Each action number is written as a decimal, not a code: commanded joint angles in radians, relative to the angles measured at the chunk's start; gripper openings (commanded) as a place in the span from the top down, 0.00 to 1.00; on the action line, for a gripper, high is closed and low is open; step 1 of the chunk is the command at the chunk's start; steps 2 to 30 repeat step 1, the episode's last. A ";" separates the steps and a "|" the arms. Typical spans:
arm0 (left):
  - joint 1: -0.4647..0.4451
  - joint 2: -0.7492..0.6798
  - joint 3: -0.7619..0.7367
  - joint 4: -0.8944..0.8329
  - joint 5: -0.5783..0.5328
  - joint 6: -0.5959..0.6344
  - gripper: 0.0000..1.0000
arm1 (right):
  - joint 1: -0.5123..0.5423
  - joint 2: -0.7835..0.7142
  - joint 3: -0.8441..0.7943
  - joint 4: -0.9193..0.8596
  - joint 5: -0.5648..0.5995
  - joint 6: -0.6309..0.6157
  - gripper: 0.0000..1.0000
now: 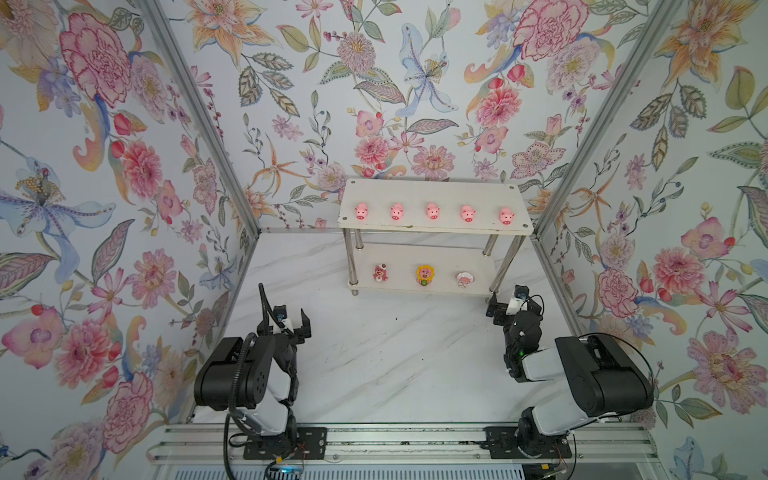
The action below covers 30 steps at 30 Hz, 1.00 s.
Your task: Place and organize the plastic toys onto the shelf
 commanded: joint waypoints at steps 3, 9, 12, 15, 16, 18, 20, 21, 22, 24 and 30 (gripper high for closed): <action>0.009 0.009 -0.013 0.280 -0.009 -0.011 0.01 | -0.011 -0.004 0.009 -0.055 0.011 0.014 0.01; 0.009 0.009 -0.013 0.280 -0.009 -0.011 0.01 | -0.011 -0.004 0.009 -0.055 0.011 0.014 0.01; 0.009 0.009 -0.013 0.280 -0.009 -0.011 0.01 | -0.011 -0.004 0.009 -0.055 0.011 0.014 0.01; 0.009 0.009 -0.013 0.280 -0.009 -0.011 0.01 | -0.011 -0.004 0.009 -0.055 0.011 0.014 0.01; 0.009 0.009 -0.013 0.280 -0.009 -0.011 0.01 | -0.011 -0.004 0.009 -0.055 0.011 0.014 0.01; 0.009 0.009 -0.013 0.280 -0.009 -0.011 0.01 | -0.011 -0.004 0.009 -0.055 0.011 0.014 0.01; 0.009 0.009 -0.013 0.280 -0.009 -0.011 0.01 | -0.011 -0.004 0.009 -0.055 0.011 0.014 0.01; 0.009 0.009 -0.013 0.280 -0.009 -0.011 0.01 | -0.011 -0.004 0.009 -0.055 0.011 0.014 0.01; 0.009 0.009 -0.013 0.280 -0.009 -0.011 0.01 | -0.011 -0.004 0.009 -0.055 0.011 0.014 0.01; 0.009 0.009 -0.013 0.280 -0.009 -0.011 0.01 | -0.011 -0.004 0.009 -0.055 0.011 0.014 0.01; 0.009 0.009 -0.013 0.280 -0.009 -0.011 0.01 | -0.011 -0.004 0.009 -0.055 0.011 0.014 0.01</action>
